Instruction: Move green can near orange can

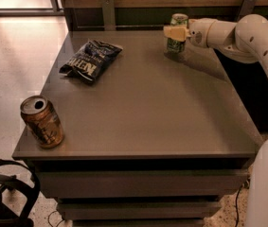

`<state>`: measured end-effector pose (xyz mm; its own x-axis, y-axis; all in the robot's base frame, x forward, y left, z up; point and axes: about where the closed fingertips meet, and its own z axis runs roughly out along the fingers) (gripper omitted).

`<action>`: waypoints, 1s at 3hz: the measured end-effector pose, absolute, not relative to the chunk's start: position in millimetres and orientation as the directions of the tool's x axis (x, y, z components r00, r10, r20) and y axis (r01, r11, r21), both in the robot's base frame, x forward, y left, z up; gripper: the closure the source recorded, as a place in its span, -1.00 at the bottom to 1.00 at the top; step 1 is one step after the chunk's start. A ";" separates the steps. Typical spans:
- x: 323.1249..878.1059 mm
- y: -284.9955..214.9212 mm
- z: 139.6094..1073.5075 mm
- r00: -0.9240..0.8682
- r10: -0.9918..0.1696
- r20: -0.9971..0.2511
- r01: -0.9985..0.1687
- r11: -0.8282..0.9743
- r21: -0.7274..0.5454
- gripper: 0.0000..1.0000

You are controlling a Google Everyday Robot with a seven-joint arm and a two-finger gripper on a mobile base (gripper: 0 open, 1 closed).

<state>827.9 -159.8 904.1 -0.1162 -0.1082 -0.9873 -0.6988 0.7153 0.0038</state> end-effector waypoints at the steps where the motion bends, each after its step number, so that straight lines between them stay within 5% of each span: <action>1: 794.3 -161.3 917.6 -0.103 -0.125 -0.987 -0.689 0.725 -0.020 1.00; 3: 732.4 -126.8 922.1 -0.076 -0.166 -0.983 -0.731 0.680 -0.058 1.00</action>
Offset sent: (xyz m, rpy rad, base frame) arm -0.1095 0.0157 0.0233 -0.0372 -0.0489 0.0096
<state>732.4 -126.8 922.1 -0.0762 -0.1660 -0.9832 -0.7308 0.6801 -0.0582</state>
